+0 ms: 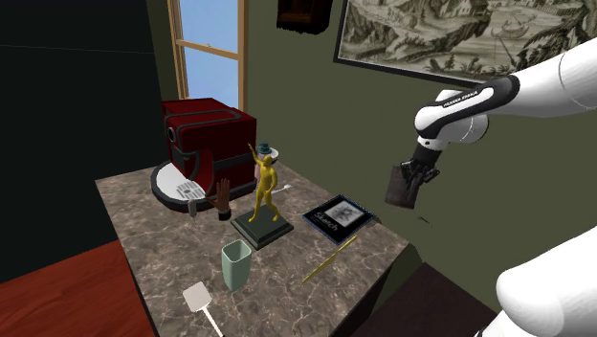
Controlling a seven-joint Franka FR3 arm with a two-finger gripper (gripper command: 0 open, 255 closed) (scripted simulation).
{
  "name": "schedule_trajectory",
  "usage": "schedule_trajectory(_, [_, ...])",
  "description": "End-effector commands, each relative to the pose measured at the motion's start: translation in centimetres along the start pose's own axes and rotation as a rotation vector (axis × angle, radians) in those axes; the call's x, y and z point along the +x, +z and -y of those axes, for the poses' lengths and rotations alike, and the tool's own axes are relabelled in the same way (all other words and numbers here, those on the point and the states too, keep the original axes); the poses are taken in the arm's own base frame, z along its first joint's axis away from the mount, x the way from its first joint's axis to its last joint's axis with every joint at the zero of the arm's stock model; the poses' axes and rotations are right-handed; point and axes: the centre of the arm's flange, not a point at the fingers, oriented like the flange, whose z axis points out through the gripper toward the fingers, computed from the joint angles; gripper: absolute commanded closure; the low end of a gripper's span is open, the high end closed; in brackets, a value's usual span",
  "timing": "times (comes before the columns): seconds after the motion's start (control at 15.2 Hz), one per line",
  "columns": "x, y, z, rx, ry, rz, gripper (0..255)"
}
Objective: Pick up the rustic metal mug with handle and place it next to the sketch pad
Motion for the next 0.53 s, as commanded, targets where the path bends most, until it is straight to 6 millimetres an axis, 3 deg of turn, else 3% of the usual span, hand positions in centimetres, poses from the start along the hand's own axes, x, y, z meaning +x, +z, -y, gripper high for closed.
schedule_trajectory(0.0, [0.2,0.9,-0.1,0.000,-0.001,-0.003,255])
schedule_trajectory(0.46, [0.1,4.6,-0.3,0.000,-0.001,-0.003,255])
